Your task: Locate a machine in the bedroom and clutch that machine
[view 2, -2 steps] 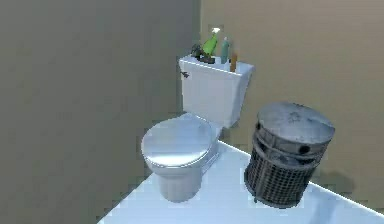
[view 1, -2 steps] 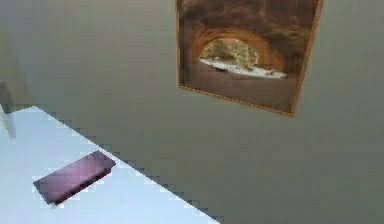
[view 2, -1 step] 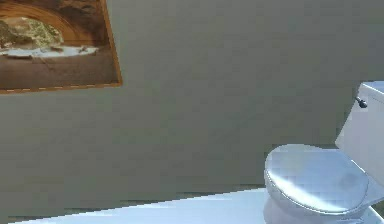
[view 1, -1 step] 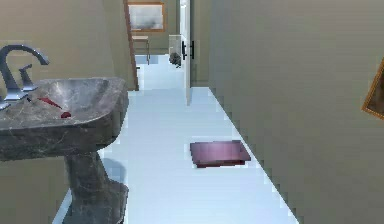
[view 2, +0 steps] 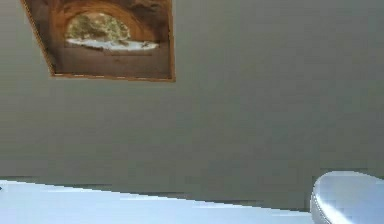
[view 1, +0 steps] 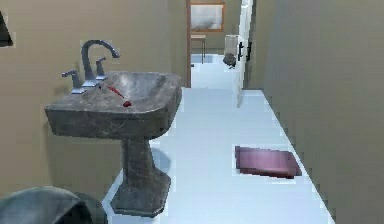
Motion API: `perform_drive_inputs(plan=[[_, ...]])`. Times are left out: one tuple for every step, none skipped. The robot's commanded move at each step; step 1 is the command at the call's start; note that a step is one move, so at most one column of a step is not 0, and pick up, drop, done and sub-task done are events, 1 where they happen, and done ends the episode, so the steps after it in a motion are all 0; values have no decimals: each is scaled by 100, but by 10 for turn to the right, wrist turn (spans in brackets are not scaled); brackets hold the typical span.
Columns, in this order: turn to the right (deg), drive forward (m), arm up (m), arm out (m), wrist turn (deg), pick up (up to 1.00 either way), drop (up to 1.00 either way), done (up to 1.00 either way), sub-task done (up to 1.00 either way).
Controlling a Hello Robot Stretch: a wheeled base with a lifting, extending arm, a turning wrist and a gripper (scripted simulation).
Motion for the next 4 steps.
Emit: perform_drive_inputs(plan=[[0, 15, 0, 0, 0, 0, 0, 0, 0], [60, 0, 0, 0, 0, 0, 0, 0, 0], [0, 100, 0, 0, 0, 0, 0, 0, 0], [0, 35, 0, 0, 0, 0, 0, 0, 0]])
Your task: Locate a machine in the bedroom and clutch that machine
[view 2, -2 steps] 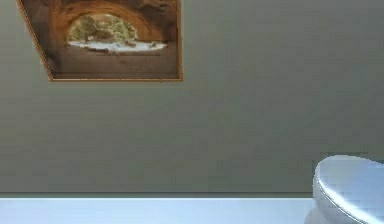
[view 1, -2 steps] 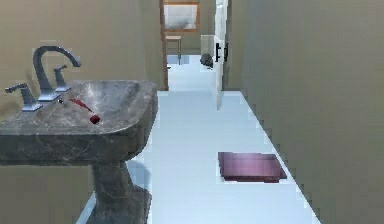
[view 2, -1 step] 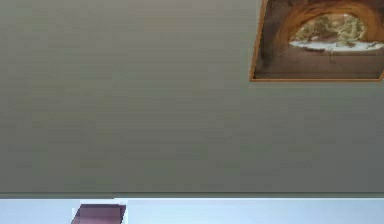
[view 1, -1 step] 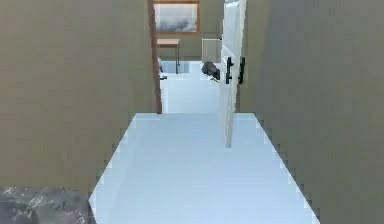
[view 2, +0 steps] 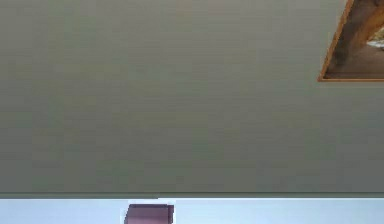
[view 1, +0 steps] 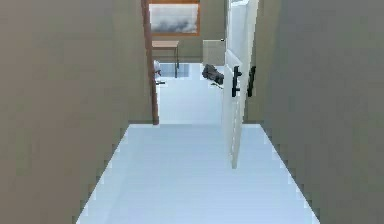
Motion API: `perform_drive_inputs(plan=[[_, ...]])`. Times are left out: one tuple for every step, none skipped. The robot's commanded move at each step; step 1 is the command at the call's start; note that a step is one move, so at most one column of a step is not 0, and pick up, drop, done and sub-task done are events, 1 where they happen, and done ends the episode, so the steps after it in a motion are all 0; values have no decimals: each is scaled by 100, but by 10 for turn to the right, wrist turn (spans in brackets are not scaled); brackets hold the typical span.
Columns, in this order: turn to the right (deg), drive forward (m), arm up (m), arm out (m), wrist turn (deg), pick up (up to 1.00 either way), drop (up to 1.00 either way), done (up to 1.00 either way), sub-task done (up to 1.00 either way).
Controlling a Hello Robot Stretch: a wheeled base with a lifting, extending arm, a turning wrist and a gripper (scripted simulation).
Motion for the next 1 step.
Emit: perform_drive_inputs(plan=[[-60, 0, 0, 0, 0, 0, 0, 0, 0]])
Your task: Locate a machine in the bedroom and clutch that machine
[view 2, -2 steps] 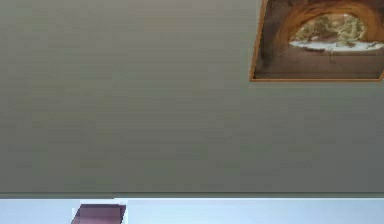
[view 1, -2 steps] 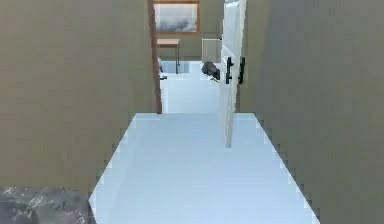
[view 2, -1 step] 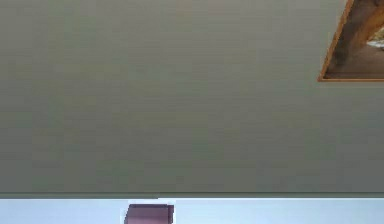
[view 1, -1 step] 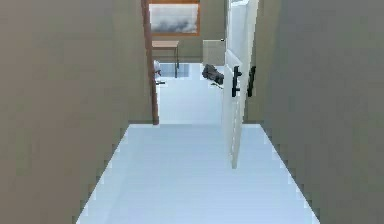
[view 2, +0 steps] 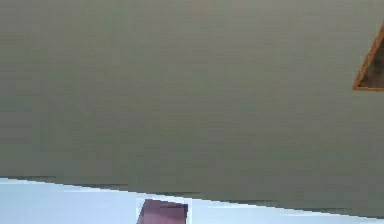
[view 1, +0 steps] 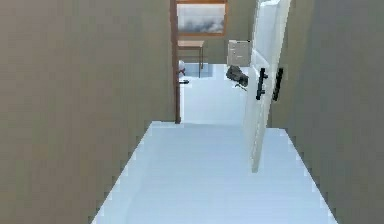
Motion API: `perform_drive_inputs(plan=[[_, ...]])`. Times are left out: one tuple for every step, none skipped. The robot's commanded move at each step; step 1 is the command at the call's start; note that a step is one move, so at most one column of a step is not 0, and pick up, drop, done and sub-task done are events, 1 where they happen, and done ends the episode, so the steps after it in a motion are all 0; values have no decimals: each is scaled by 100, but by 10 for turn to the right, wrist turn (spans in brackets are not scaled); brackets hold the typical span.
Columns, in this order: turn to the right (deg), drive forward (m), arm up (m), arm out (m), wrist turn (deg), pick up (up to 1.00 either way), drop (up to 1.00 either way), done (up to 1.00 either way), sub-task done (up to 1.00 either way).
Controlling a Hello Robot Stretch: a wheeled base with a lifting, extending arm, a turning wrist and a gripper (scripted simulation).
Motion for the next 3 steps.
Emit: perform_drive_inputs(plan=[[0, 100, 0, 0, 0, 0, 0, 0, 0], [0, 100, 0, 0, 0, 0, 0, 0, 0], [0, 75, 0, 0, 0, 0, 0, 0, 0]])
